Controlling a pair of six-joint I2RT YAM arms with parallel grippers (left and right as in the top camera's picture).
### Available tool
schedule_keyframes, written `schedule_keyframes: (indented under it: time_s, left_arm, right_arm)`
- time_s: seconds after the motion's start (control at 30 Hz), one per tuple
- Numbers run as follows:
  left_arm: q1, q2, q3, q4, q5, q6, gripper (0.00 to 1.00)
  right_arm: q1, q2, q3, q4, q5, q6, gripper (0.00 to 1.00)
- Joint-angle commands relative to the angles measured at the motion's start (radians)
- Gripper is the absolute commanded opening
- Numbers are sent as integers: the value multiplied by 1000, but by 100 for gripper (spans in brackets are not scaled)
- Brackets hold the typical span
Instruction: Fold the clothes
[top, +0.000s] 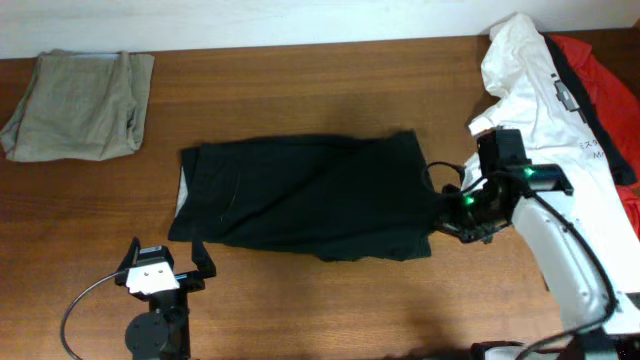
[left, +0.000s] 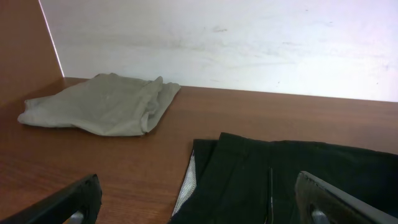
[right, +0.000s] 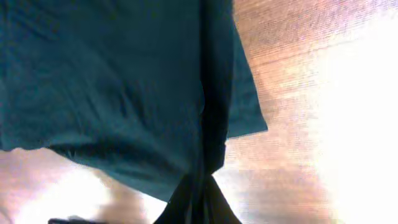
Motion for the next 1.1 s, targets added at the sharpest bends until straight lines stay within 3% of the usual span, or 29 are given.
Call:
schedule_keyframes:
  time_s: [0.0, 0.03, 0.1, 0.13, 0.23, 0.3, 0.33, 0.4, 0.5, 0.57, 0.63, 0.8, 0.93, 1.07]
  left_arm:
    - [1, -3, -3, -2, 10, 19, 99]
    - [1, -3, -3, -2, 11, 19, 99]
    - [1, -3, -3, -2, 11, 19, 99]
    - [1, -3, -3, -2, 11, 19, 99]
    - [1, -3, -3, 0, 21, 19, 99]
    - [1, -3, -3, 69, 240, 19, 99]
    - [1, -3, -3, 127, 401, 19, 99]
    - [1, -3, 8, 181, 538, 19, 99]
    - [1, 106, 148, 172, 634, 19, 99]
    - [1, 309, 299, 120, 696, 54, 99]
    - [1, 643, 563, -77, 753, 150, 99]
    - [5, 1262, 1030, -390, 813, 171, 99]
    - [8, 1624, 1347, -663, 658, 178, 99]
    - [22, 1678, 1373, -514, 507, 178, 99]
  right_arm:
    - [89, -11, -16, -11, -8, 5, 4]
    - [157, -4, -56, 59, -3, 41, 14]
    - [190, 22, -85, 102, 74, 103, 24]
    - [188, 43, -86, 101, 99, 108, 44]
    - [132, 47, -57, 48, 159, 113, 49]
    - [35, 47, 39, -32, 171, 47, 99]
    - [-15, 47, 89, -25, 89, -25, 99]
    - [-55, 47, 116, 47, 30, -25, 99]
    - [-60, 47, 116, 257, -55, -22, 99]
    - [-61, 47, 116, 325, -54, -23, 99]
    - [-61, 47, 116, 330, -53, -23, 99]
    - [-124, 47, 116, 327, 126, -23, 99]
    - [-166, 48, 116, 323, 187, -23, 99]
    - [-166, 48, 116, 323, 187, -23, 99]
